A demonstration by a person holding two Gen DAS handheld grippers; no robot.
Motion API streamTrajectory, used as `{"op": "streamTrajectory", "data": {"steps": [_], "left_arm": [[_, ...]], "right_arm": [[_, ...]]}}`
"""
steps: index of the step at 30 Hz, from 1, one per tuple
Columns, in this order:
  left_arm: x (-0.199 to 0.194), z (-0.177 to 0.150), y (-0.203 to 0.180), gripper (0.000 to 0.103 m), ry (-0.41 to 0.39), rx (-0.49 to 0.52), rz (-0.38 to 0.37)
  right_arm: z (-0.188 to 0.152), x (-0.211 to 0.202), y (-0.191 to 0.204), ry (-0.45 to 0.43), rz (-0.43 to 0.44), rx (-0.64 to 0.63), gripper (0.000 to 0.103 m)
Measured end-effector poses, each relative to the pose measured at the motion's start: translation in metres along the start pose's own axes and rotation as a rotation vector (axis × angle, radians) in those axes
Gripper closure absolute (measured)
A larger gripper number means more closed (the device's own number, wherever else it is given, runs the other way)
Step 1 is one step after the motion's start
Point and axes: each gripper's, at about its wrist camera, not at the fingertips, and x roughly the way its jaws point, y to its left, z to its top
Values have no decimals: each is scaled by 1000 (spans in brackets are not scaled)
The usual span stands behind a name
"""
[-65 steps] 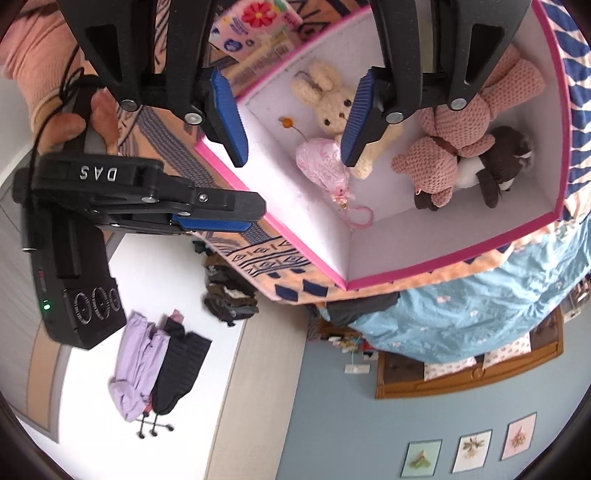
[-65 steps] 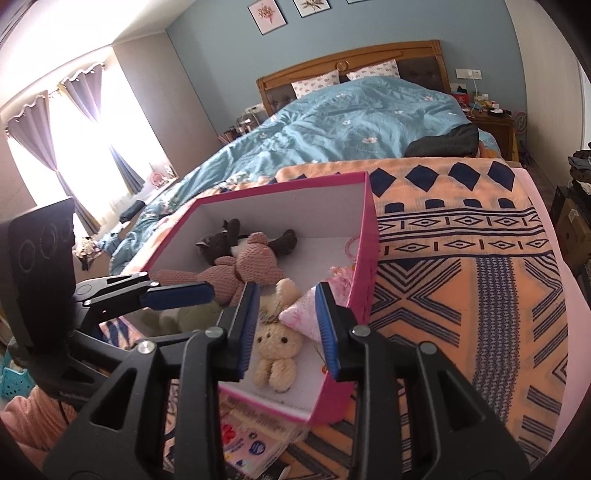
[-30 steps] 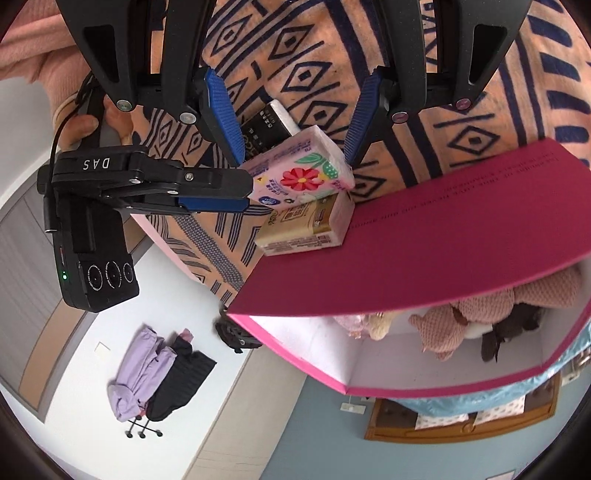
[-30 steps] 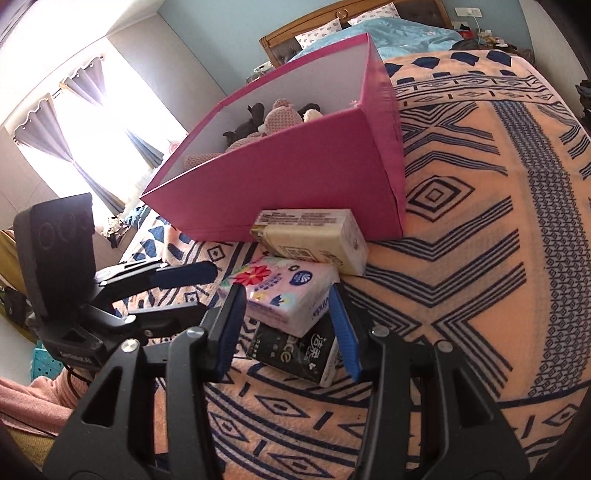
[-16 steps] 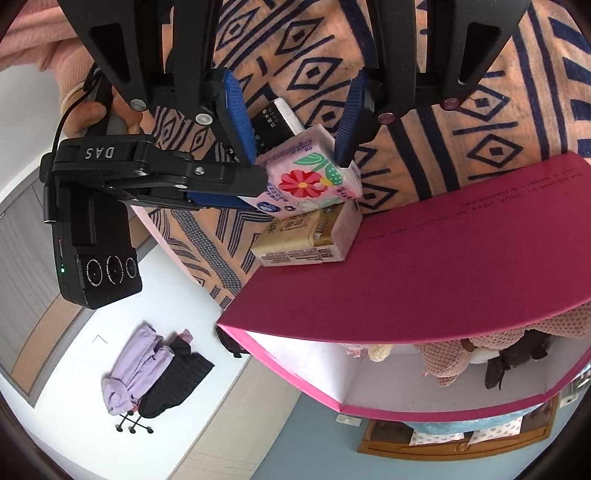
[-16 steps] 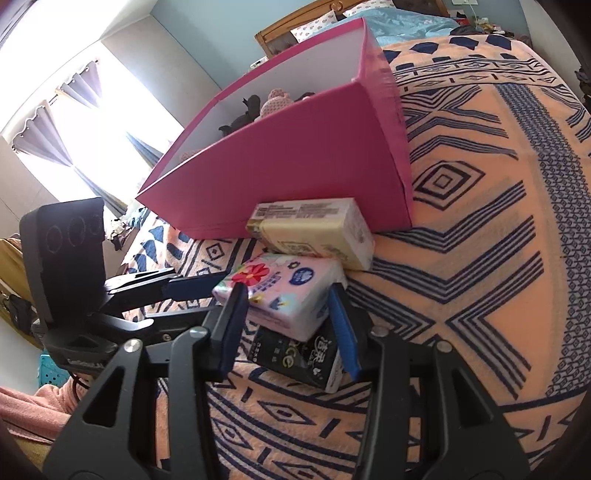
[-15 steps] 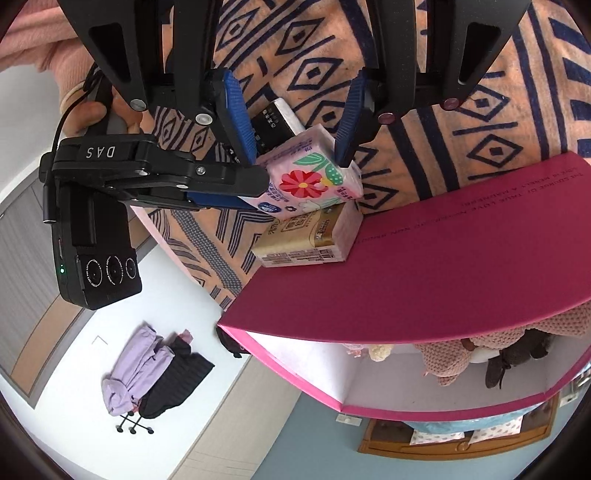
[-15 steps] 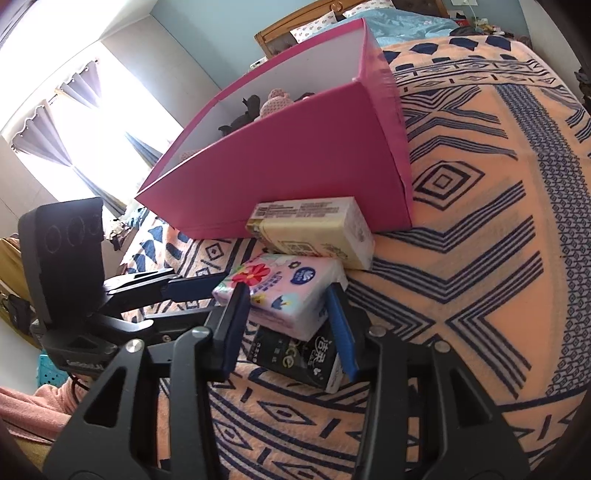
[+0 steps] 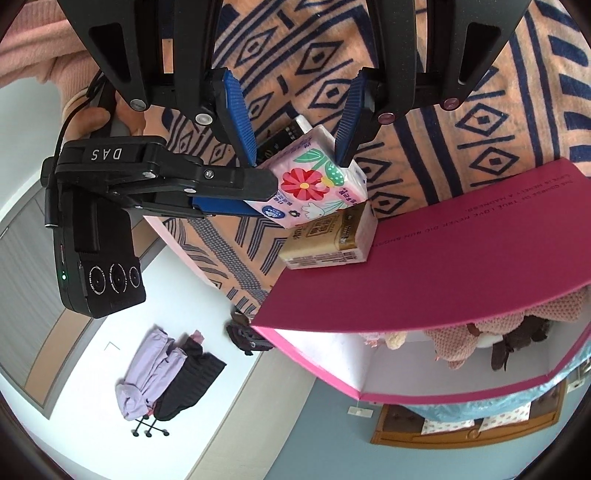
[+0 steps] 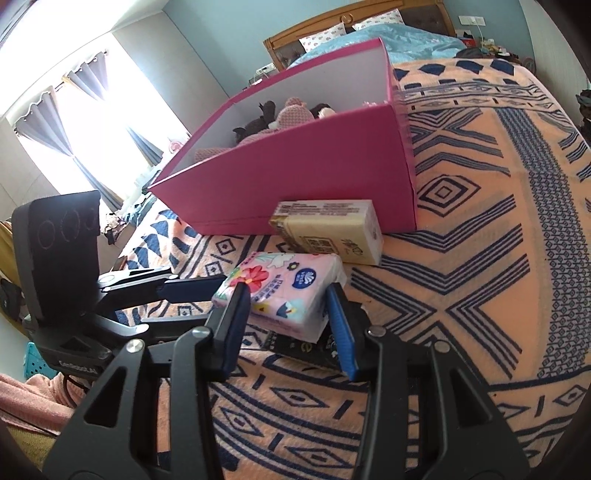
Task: Organize objects
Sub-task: 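Grasp the pink floral tissue pack off the black book with the left gripper, then lift the floral tissue pack into the pink box and release it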
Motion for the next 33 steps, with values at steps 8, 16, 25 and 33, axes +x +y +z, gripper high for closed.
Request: {"op": "streamTrajectory", "data": {"steps": [8, 16, 25, 33], "left_arm": [[-11, -2, -10, 59, -33, 20, -4], [-22, 0, -19, 59, -61, 47, 5], [-32, 8, -27, 59, -91, 72, 8], [-42, 12, -31, 59, -120, 92, 13]], "right_arm": [[-1, -12, 10, -27, 6, -19, 57], [1, -24, 19, -56, 8, -49, 57], [6, -35, 28, -89, 8, -80, 57], [11, -43, 34, -109, 15, -101, 57]]}}
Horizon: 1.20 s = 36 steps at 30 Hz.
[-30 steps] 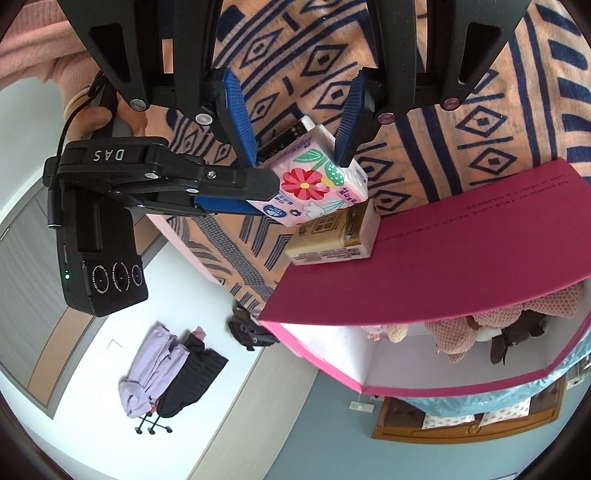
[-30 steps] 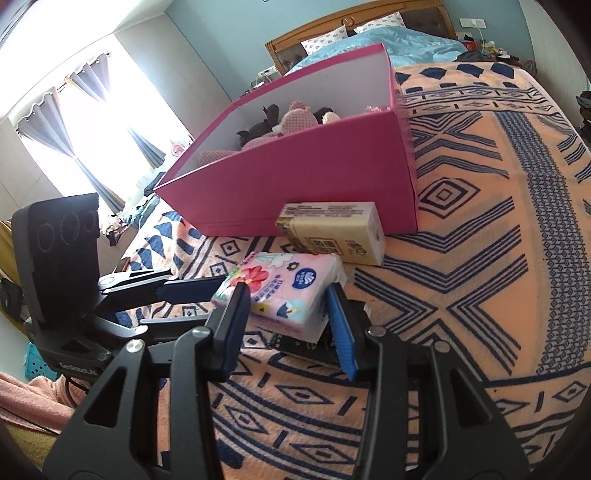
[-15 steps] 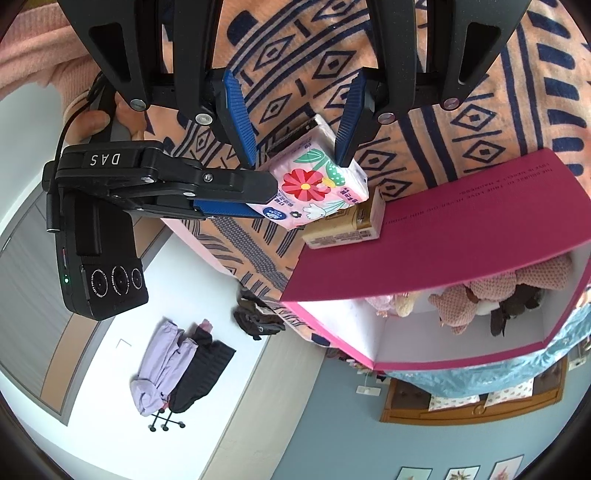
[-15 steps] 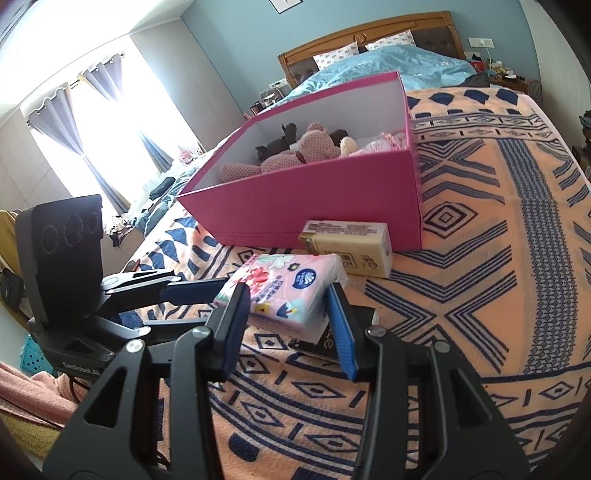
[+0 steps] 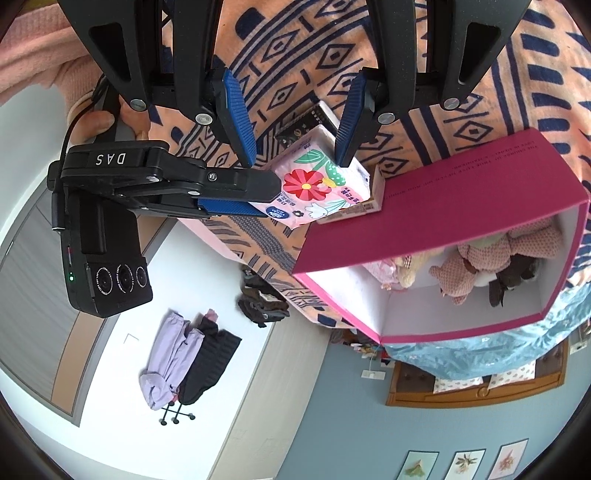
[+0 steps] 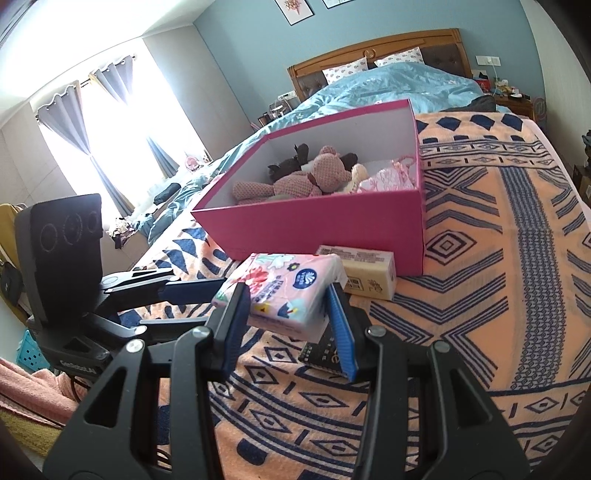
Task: Organize objects
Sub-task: 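Lift the floral tissue pack into the pink box and release it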
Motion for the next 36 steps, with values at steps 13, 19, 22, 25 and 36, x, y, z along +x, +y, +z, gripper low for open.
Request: {"op": "streamTrajectory", "data": {"steps": [13, 19, 22, 25, 36], "left_arm": [[-8, 19, -4, 59, -40, 35, 20], [-9, 30, -2, 59, -58, 53, 36], [-8, 35, -1, 57, -61, 56, 46], [-6, 41, 0, 57, -66, 64, 57], [4, 76, 17, 57, -83, 77, 84]], "right_arm": [[25, -12, 8, -55, 4, -49, 57], [37, -11, 7, -72, 7, -58, 57], [43, -11, 6, -77, 11, -64, 57], [50, -10, 6, -83, 9, -71, 57], [86, 6, -12, -95, 14, -63, 57]]}}
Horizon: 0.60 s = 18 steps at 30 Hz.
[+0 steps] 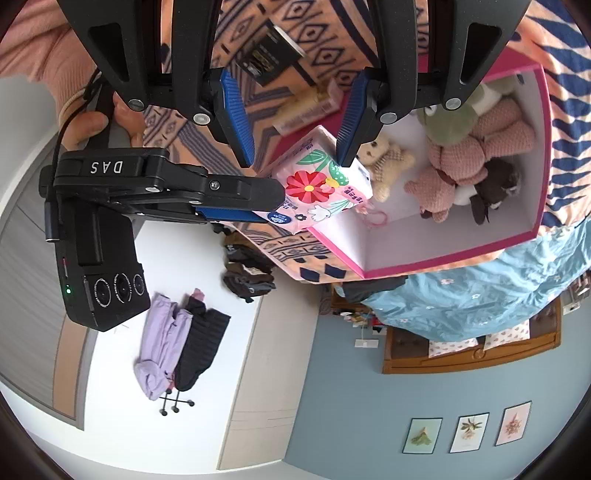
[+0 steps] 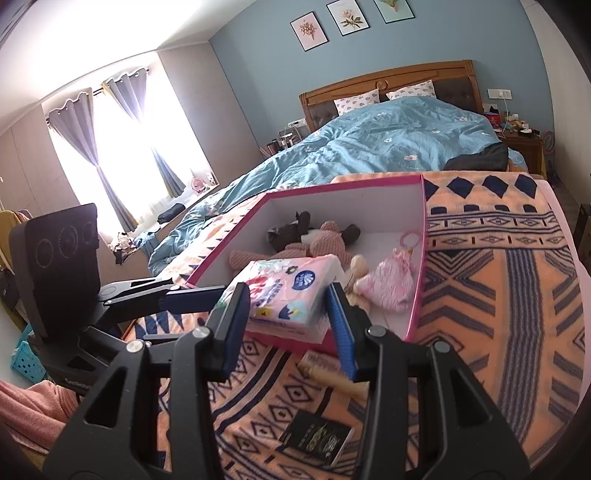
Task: Organize objects
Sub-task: 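Lift the floral tissue pack into the pink box and release it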
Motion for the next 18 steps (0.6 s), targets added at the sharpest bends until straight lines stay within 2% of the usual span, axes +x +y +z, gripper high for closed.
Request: {"op": "streamTrajectory", "data": {"steps": [9, 18], "left_arm": [[32, 28, 24, 57, 20, -12, 45], [79, 40, 48, 57, 108, -54, 80]], "right_arm": [[28, 29, -27, 16, -12, 42, 57], [46, 63, -59, 64, -45, 105, 57]]}}
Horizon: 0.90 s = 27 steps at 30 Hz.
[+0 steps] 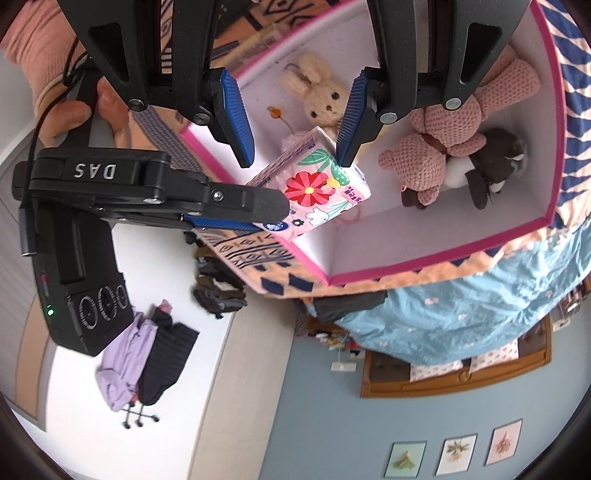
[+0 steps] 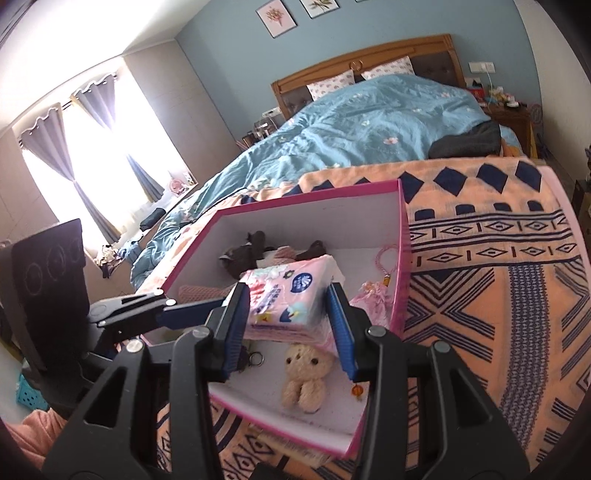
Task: Organize objects
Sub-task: 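Lift the floral tissue pack into the pink box and release it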
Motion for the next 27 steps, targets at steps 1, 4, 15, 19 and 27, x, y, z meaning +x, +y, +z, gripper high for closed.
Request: {"op": "streamTrajectory", "data": {"steps": [1, 4, 15, 19, 27], "left_arm": [[4, 1, 2, 57, 7, -4, 8], [20, 4, 7, 57, 44, -9, 60], [30, 0, 18, 57, 54, -68, 86], [22, -6, 15, 57, 33, -65, 67], [-13, -23, 1, 54, -44, -30, 26]], "right_arm": [[2, 5, -2, 9, -8, 1, 57], [6, 16, -8, 31, -11, 14, 57], [2, 24, -18, 20, -65, 30, 57], [-3, 17, -17, 12, -63, 24, 57], [-16, -2, -9, -6, -33, 13, 55]]}}
